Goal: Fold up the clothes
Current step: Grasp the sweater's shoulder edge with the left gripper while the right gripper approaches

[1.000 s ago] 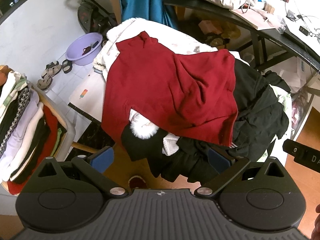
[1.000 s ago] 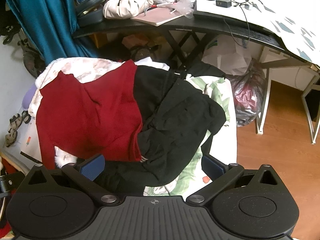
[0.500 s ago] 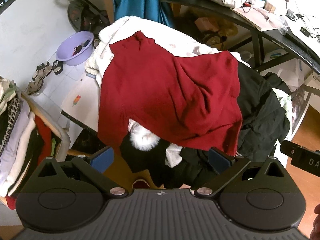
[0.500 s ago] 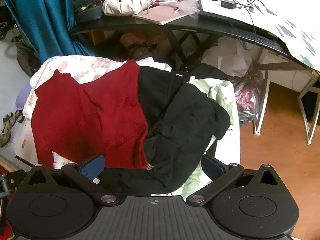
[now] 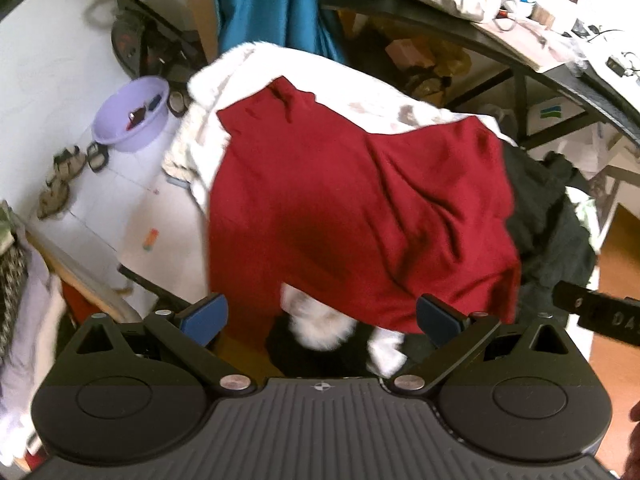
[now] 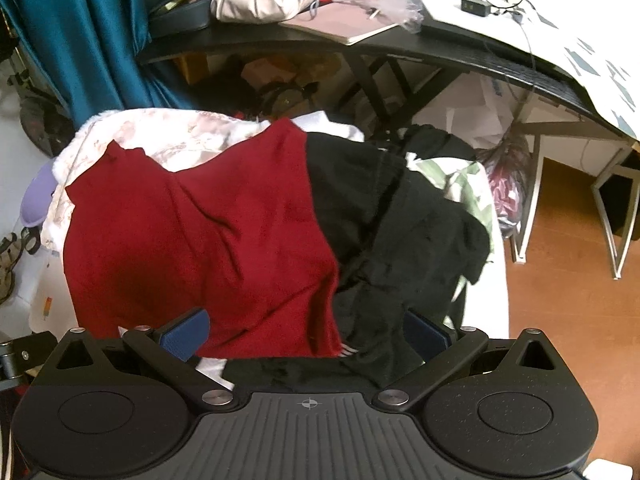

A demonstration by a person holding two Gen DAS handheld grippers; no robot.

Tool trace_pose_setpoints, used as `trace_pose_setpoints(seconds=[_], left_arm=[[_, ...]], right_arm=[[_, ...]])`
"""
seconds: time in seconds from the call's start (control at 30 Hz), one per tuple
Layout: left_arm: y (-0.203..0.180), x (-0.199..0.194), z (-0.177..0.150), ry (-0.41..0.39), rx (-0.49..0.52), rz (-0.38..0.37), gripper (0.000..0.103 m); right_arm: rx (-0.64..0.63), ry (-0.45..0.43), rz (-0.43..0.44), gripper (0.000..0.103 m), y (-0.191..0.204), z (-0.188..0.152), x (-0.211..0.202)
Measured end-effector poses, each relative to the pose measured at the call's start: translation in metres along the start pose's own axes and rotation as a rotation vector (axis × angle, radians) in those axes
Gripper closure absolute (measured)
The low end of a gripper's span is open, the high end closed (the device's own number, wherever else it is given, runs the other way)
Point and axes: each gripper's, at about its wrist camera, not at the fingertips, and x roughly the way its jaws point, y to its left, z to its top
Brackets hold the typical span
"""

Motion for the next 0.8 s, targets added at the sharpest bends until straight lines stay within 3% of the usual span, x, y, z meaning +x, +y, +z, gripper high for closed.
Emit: trace_pose_setpoints(seconds=[0.2,0.4,0.53,0.6,0.73,0.8], left_arm=[[0.036,0.039,0.011,-0.030,0.049,-0.010,0.001],[0.068,0.089,0.016,-0.056,0.105,-0.026,0.001],[0.083,0.127,0.012,-0.060,0.194,-0.057,0.001],[0.092,0.147,0.008,-0.050,0.163,-0.031,0.001],[0.115,0.188,0.001,0.021,0.100,-0.136,0.002],[0.125,0.201,0.001,0.006,0.092,-0.218,0.003]], right_arm=[[-0.025,-0.055,0.067,0.001,0.038,0.020,0.048],[-0.035,-0.051,0.090,0.001,0.082,0.047,0.106],[-0.033,-0.047,0.072,0.001,0.103,0.056,0.134],[-0.048,-0.033,0.058,0.001,0.110,0.059,0.145],[-0.115,-0.013,0.030,0.001,0.121,0.062,0.167],[-0.125,0.002,0.022,0.001,0.126,0.065,0.180]])
